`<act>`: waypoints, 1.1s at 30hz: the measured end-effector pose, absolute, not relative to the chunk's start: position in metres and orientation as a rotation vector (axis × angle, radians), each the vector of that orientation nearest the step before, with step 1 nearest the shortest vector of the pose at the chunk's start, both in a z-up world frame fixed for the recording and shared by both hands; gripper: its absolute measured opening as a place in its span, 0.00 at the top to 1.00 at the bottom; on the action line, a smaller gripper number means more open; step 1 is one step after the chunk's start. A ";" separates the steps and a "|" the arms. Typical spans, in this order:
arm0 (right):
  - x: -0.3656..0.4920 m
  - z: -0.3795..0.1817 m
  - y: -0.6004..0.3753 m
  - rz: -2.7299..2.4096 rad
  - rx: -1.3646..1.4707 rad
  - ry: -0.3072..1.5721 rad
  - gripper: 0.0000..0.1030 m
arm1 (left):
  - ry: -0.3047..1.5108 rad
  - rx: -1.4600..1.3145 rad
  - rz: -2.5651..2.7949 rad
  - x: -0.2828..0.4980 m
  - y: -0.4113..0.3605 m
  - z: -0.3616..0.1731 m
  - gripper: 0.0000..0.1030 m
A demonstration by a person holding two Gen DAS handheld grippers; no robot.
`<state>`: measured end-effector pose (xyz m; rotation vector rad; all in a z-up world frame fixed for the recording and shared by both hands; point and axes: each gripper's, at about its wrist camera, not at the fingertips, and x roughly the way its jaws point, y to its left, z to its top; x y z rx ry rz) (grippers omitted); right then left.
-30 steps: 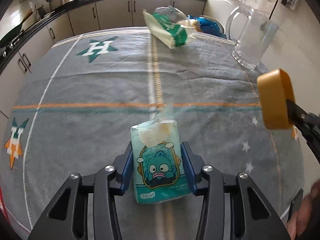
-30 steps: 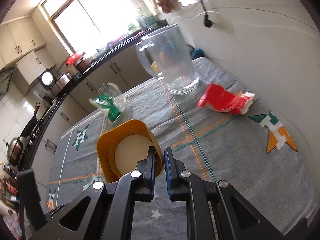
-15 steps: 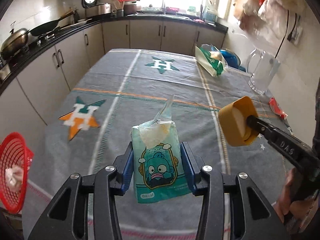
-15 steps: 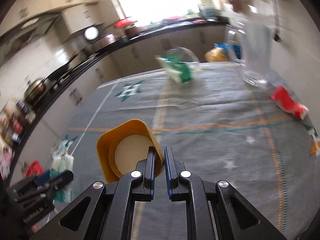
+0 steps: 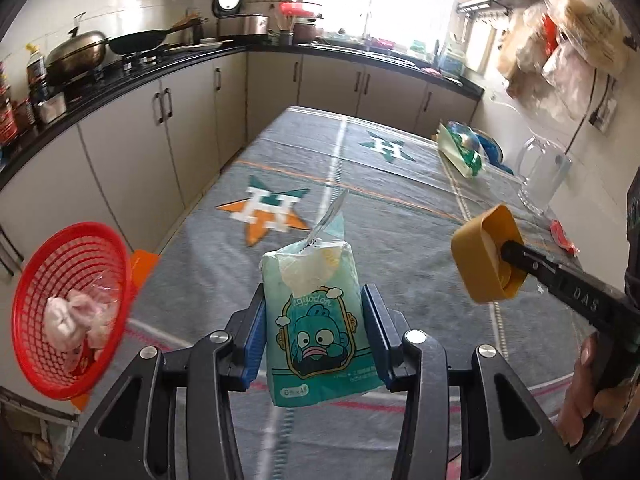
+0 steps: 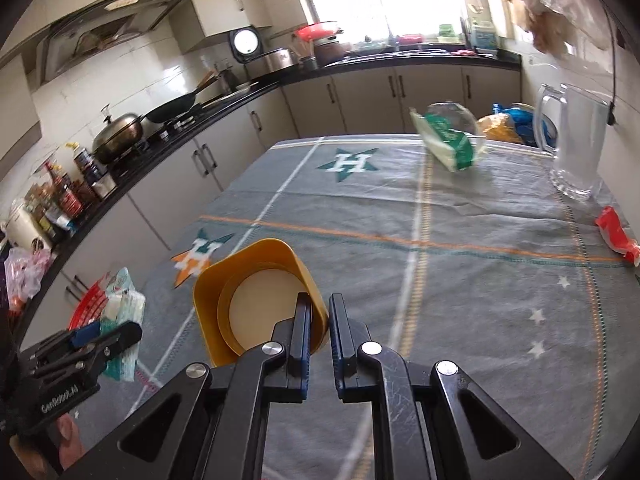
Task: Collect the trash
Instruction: 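Carry the tissue pack and yellow container to the red basket with both tools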
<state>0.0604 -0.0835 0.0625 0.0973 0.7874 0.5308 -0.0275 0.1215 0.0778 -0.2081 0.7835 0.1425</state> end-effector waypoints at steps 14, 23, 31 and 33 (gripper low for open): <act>0.024 0.069 0.042 0.701 0.004 0.813 0.90 | 0.706 -0.339 0.271 -0.081 0.230 0.086 0.57; 0.012 0.073 0.131 0.791 -0.064 0.818 0.90 | 0.682 -0.412 0.384 -0.111 0.308 0.079 0.57; 0.004 0.065 0.187 0.833 -0.110 0.842 0.90 | 0.694 -0.470 0.427 -0.122 0.347 0.059 0.57; 0.003 0.060 0.199 0.833 -0.125 0.853 0.90 | 0.699 -0.480 0.432 -0.121 0.354 0.053 0.57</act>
